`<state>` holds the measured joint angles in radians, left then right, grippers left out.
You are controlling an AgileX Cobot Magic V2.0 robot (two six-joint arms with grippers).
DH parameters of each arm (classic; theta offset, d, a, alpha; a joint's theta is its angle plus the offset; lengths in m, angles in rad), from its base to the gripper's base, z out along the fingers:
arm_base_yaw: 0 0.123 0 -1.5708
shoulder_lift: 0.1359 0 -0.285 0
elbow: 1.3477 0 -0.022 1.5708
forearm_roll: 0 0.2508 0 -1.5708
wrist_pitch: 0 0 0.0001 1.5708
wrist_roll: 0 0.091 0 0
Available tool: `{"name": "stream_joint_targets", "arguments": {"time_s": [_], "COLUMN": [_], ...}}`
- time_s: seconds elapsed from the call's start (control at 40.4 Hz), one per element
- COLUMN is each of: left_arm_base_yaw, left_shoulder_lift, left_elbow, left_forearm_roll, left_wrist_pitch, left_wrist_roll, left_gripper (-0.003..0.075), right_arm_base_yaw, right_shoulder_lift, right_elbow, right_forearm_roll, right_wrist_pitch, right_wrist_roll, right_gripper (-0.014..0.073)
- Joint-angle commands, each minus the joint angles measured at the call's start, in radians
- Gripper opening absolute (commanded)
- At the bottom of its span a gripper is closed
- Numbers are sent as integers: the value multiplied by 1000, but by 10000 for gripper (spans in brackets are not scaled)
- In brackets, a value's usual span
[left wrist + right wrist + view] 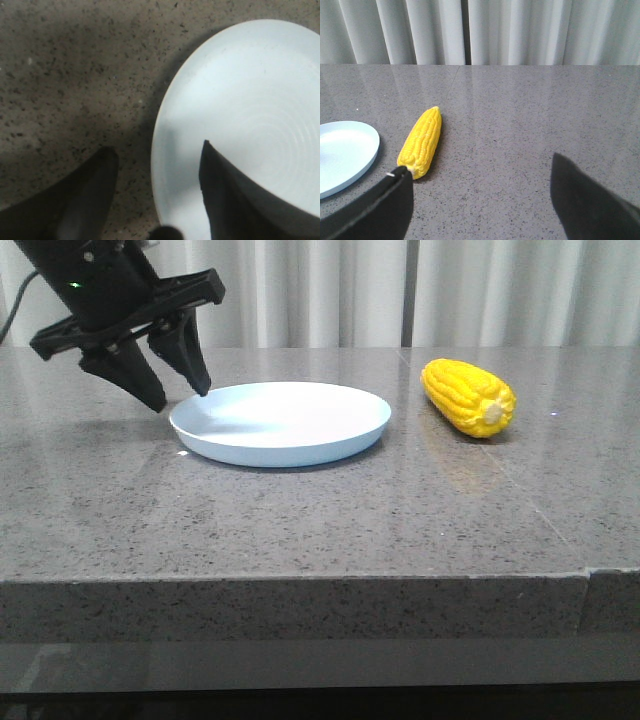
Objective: Place corn on plate with both arms
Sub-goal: 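Carry the plate toward the corn and set it down, open left gripper, then withdraw the left gripper up and away from the plate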
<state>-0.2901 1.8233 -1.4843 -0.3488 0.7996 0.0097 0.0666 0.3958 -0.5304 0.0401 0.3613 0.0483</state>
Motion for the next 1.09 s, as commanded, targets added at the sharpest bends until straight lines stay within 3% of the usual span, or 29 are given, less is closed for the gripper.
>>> {"name": "stream_joint_targets", "arguments": {"time_s": [0.0,0.074,0.248,0.347,0.743,1.065], "left_arm_base_yaw": [-4,-4,-4,0,139,132], "left_shoulder_lift": [-118,-161,-249,-299,-550,-941], "left_elbow": [-33,-33,-19,12,294,702], "left_forearm_roll": [59,153,442,520,518,497], "left_wrist_pitch": [-35,-14,67,84,24,-370], "left_wrist_roll": [9,-25,-166,-205,-207,-207], "left_gripper": [386,328,88,-18,-20,-20], "right_arm_base_yaw": [-7,-7,-7,-7,-7,-7], "right_shoulder_lift": [14,14,14,14,14,14], "right_elbow": [-35,-35,-35,-35,-35,-35], "right_forearm_roll": [-3,-3,-3,-3,-3,-3], "right_wrist_pitch": [-79,-79,-79,-79,-79,-79], "right_wrist_roll": [-8,-8,-8,-8,-8,-8], "right_gripper": [593,593,593,593,593,593]}}
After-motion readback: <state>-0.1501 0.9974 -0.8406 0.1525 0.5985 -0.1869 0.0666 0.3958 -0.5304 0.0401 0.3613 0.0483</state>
